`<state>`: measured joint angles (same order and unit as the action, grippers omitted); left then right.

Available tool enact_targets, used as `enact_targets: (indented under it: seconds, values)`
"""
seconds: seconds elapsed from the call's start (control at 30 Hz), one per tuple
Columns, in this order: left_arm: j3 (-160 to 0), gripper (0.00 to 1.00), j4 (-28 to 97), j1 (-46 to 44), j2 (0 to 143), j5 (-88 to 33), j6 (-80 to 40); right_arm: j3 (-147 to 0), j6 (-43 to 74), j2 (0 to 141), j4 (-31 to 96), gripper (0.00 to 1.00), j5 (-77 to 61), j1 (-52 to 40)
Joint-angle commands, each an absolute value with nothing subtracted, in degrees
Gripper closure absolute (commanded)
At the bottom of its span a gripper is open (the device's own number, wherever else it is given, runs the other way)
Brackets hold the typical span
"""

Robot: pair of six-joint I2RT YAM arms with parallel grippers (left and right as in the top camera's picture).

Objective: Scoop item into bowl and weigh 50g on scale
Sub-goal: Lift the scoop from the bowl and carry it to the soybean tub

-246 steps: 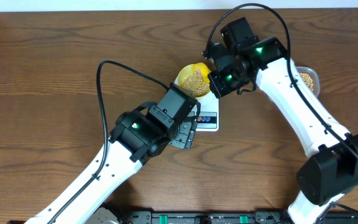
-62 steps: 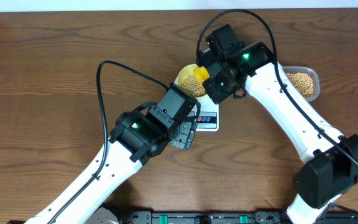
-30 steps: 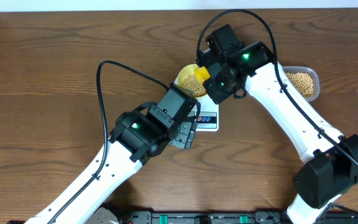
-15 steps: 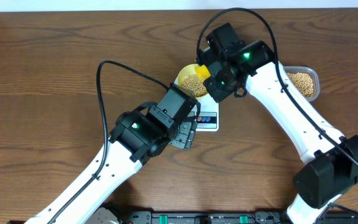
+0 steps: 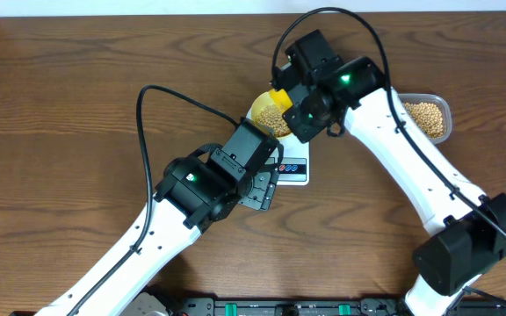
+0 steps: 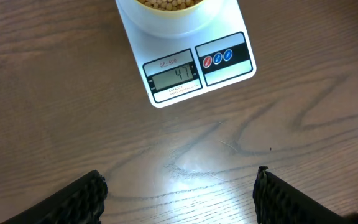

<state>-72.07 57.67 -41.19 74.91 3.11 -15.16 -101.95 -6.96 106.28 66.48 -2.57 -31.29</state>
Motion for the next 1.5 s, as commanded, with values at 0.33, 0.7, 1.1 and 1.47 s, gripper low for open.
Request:
enact_targets:
  seconds: [0.33, 0.7, 1.1, 1.47]
  values:
    - [-73.2, 0.22, 57.8, -41.1, 75.1, 3.0, -14.7, -103.2, -7.8, 106.3, 66.5, 0.99, -0.1, -32.8]
    - [-73.2, 0.22, 57.8, -41.1, 75.1, 3.0, -14.7, -103.2, -7.7, 106.3, 66.7, 0.99, -0.2, -32.8]
    - [-73.2, 0.22, 57.8, -41.1, 75.1, 3.0, -14.7, -103.5, -4.4, 105.9, 68.3, 0.99, 0.0, -31.4]
    - [-73.2, 0.22, 57.8, -41.1, 75.1, 3.0, -14.7, -104.3, 9.9, 101.0, 70.2, 0.99, 17.4, -21.9]
